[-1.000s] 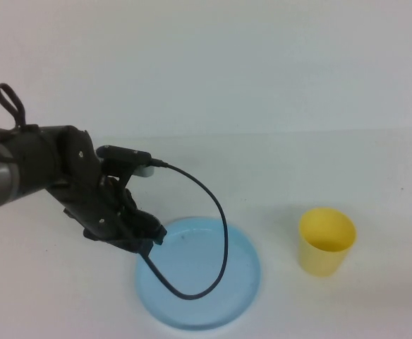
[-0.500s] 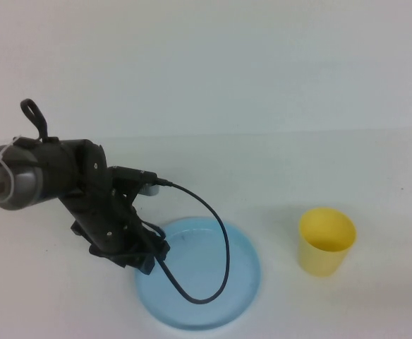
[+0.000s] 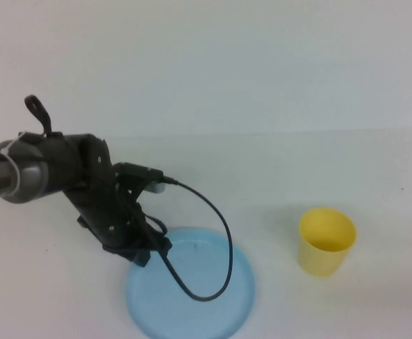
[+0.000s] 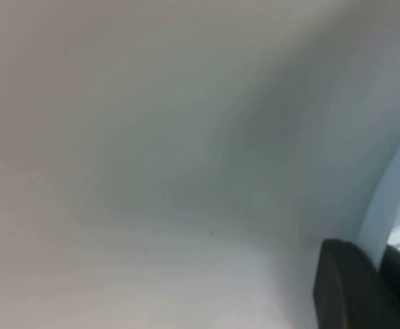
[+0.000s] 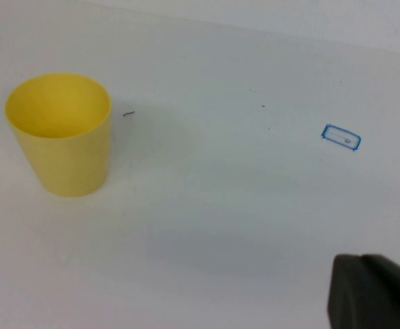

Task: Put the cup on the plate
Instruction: Pick up the plate from the table, then place the plate on the center of the table, then pick up the cup from the table

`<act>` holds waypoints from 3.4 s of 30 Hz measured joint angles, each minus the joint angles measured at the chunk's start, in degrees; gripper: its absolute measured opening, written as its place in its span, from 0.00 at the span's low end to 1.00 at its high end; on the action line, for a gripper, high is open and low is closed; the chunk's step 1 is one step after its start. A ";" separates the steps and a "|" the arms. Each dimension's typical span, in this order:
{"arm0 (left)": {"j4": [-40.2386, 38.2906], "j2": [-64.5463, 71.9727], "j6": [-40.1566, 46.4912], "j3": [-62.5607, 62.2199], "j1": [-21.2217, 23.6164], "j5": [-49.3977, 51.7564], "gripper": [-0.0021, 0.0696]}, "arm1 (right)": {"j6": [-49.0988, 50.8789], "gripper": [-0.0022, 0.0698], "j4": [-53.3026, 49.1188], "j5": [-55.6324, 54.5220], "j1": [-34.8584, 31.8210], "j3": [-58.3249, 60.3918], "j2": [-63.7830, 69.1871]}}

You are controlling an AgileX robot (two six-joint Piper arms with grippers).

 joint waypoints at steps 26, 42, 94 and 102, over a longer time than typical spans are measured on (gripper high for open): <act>-7.07 0.36 4.12 -12.64 -0.14 9.61 0.03 | 0.00 0.03 -0.22 0.43 0.00 0.00 0.00; -9.94 6.46 4.71 -12.64 -4.12 6.49 0.06 | -0.13 0.03 -0.26 0.43 0.00 0.00 0.00; -19.27 -39.26 29.09 7.94 -1.89 4.89 0.03 | 17.11 0.10 -16.93 29.09 28.36 -65.78 79.70; -19.27 -39.26 29.48 7.94 -1.89 4.07 0.03 | 16.57 0.56 -14.82 28.64 28.48 -68.64 86.41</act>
